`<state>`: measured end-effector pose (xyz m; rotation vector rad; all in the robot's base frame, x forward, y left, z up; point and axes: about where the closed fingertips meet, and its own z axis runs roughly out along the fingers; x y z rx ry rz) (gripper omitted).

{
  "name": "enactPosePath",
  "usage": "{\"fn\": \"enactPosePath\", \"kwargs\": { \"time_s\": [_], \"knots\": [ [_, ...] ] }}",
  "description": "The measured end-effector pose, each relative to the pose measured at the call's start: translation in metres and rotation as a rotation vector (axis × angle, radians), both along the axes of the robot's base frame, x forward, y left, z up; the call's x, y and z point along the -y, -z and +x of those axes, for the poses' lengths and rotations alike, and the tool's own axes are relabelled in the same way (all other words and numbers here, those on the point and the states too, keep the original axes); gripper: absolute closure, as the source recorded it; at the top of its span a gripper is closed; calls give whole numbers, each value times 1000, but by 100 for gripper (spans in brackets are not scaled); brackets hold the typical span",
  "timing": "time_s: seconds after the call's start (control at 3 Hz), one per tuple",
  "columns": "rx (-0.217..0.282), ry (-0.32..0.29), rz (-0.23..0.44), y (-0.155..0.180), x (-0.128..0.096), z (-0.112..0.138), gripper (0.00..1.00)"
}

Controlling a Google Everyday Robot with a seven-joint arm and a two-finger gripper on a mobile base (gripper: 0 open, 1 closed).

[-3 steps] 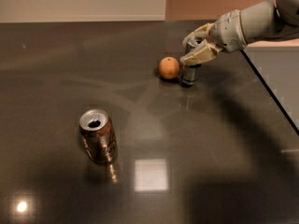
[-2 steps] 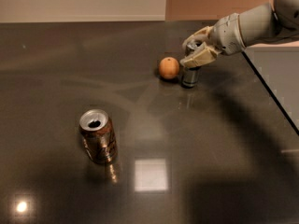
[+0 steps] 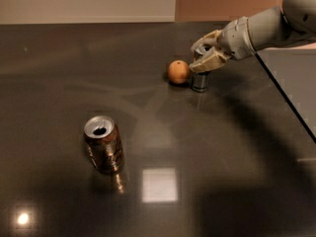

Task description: Move redbull can near orange

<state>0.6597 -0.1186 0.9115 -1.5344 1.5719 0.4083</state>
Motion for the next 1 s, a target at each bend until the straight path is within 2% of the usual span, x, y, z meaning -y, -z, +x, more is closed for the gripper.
{"fn": "enactPosePath", "kwargs": {
  "time_s": [0.33,0.67,1.0],
  "knots": [
    [-2,-4,0,1,-2,0,17],
    [-5,-8,1,3,-5,1,0],
    [-5,-9,1,3,-5,1,0]
  ]
}}
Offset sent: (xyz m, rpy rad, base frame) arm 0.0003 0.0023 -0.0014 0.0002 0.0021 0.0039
